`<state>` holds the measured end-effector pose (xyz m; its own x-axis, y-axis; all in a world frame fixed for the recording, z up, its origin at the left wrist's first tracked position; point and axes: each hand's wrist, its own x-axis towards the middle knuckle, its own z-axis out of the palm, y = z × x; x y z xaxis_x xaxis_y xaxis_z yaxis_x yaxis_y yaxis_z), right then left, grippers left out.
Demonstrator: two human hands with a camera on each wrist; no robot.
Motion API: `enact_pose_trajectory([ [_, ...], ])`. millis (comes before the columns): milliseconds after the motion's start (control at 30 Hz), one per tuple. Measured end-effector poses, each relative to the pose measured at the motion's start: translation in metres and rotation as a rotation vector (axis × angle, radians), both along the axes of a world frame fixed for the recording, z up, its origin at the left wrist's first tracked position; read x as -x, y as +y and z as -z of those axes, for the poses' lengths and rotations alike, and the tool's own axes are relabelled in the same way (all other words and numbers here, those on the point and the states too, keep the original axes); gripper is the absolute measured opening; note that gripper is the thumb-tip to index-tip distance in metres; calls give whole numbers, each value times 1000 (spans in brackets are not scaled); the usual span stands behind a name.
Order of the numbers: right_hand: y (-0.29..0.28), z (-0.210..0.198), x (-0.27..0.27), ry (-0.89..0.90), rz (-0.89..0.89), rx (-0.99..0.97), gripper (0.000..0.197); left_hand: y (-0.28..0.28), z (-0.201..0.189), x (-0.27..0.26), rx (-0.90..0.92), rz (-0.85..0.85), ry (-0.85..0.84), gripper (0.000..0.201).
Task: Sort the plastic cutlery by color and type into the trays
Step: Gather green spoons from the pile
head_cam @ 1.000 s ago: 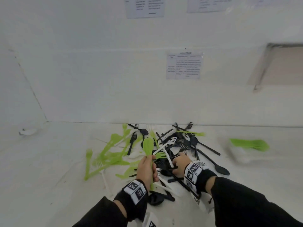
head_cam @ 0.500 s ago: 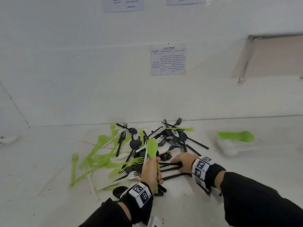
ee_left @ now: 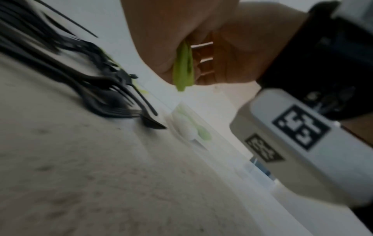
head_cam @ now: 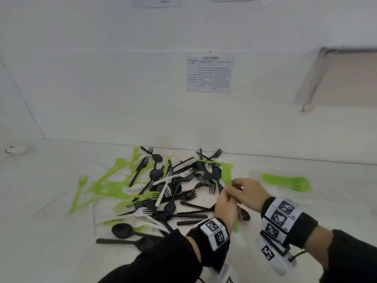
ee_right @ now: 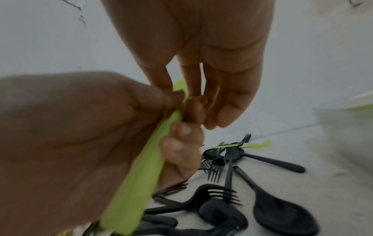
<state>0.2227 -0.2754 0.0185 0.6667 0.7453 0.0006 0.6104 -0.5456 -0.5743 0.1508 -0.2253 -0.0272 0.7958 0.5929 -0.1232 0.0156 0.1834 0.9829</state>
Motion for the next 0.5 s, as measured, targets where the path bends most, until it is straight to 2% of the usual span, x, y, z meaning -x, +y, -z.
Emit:
enact_pose_trajectory([
  [100, -20, -12, -17, -57, 27, 26, 29, -27, 1, -17, -75, 88, -31, 27],
  [233, -53, -31, -49, -53, 69, 34, 25, -48, -4, -42, -66, 157, -36, 18],
  [300, -71, -40, -73, -39, 109, -41, 22, -52, -6, -57, -104, 92, -36, 24],
  [400, -97, -49, -105, -32, 135, -104, 15, -49, -2, -74, -287, -44, 22, 33],
  [500, -115, -42, -132, -68, 104, -27, 20, -43, 0, -91, -434, -43, 108, 40],
])
